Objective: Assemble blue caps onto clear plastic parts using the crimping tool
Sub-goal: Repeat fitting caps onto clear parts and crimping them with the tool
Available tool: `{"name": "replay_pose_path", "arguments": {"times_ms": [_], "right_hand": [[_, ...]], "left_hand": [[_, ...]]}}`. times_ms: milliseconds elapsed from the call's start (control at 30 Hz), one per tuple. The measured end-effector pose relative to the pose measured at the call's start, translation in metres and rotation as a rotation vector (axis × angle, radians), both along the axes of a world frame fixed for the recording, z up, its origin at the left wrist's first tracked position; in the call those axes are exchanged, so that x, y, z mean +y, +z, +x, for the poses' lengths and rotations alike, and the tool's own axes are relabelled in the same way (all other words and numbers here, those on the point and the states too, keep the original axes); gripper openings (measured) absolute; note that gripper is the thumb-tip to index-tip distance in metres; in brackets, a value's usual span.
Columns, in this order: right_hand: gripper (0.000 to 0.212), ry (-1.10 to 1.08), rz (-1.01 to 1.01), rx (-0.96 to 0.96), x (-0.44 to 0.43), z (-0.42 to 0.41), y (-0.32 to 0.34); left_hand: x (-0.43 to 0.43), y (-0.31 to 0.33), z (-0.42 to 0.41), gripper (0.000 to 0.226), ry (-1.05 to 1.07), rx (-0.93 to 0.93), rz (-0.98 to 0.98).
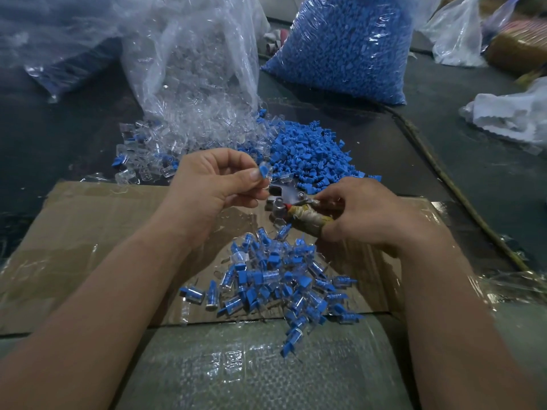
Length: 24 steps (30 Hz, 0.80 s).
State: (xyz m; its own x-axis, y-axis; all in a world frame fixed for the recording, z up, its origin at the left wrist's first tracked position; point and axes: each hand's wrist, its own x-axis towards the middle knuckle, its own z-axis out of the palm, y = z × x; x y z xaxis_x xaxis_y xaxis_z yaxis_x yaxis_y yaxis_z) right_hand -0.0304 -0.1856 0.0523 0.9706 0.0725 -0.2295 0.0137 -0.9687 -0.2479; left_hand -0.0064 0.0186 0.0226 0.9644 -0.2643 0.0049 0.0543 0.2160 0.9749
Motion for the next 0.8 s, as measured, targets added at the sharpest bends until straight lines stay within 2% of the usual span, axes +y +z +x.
{"name": "replay_pose_path", "arguments": {"times_ms": [133,200,367,533,633,800], "right_hand": [[0.014,-0.002,-0.075,-0.070,0.008,0.002,-0.005],[0.005,-0.006,-0.129,-0.134,0.010,0.002,-0.008],[0.010,-0.057,-0.058,-0.223,0.007,0.003,-0.013],[0.017,-0.078,0.164,-0.396,0.011,0.002,-0.009],[0.022,-0.069,0.232,-0.368,0.016,-0.002,-0.009],[0.020,-0.010,0.225,-0.325,0.022,-0.002,-0.014]], "left_hand": [[0.000,0.000,0.001,0.012,0.001,-0.001,-0.007],[-0.001,0.001,0.000,0.013,0.010,0.000,-0.011],[-0.002,0.004,-0.003,0.014,0.037,0.005,-0.028],[-0.003,0.006,-0.003,0.013,0.073,0.027,-0.064],[-0.005,0.006,-0.003,0.009,0.092,0.034,-0.091],[-0.006,0.007,-0.004,0.010,0.115,-0.005,-0.102]]}}
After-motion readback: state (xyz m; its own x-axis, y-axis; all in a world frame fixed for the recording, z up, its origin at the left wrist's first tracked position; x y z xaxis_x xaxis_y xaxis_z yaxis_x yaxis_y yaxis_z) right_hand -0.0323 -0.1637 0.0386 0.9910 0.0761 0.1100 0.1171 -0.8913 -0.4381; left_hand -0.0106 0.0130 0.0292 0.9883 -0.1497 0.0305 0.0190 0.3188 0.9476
